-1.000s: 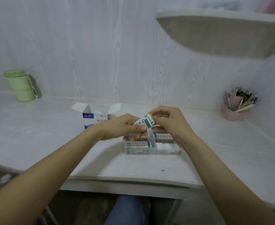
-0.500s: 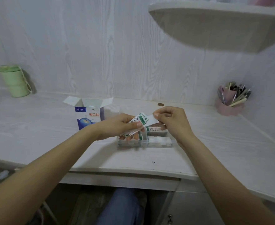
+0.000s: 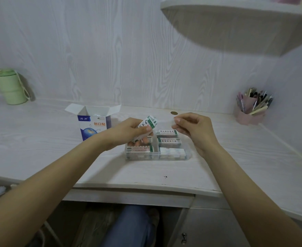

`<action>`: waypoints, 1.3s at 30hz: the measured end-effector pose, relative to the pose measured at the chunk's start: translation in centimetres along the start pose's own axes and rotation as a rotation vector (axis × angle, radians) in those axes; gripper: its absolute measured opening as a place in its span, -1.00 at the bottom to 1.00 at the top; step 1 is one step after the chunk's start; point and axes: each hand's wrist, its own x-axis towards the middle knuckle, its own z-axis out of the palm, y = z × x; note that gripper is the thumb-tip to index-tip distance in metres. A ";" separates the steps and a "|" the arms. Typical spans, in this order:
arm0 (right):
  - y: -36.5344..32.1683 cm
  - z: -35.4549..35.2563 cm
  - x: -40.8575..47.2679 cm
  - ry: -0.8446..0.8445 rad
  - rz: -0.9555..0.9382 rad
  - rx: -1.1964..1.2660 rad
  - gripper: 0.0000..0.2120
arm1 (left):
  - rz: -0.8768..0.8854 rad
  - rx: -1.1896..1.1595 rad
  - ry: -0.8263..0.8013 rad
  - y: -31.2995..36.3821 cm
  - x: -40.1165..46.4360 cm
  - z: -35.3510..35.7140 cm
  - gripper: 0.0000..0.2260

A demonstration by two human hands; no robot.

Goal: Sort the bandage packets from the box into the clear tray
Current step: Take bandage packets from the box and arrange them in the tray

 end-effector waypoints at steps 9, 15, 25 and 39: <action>1.9 -0.7 2.8 0.045 0.036 -0.118 -0.85 | -0.008 -0.040 0.105 -0.2 2.0 -0.2 -0.79; 3.6 -1.2 5.2 0.114 0.049 -0.280 -0.83 | -0.018 -0.050 0.166 -0.4 3.2 -0.6 -0.78; 5.4 0.9 7.9 -0.008 -0.084 -0.835 -0.91 | -0.050 -0.043 0.169 -1.4 5.2 -1.4 -0.78; 6.1 0.7 8.7 -0.099 -0.058 -1.043 -0.94 | -0.024 -0.018 0.123 -1.2 6.5 -0.4 -0.77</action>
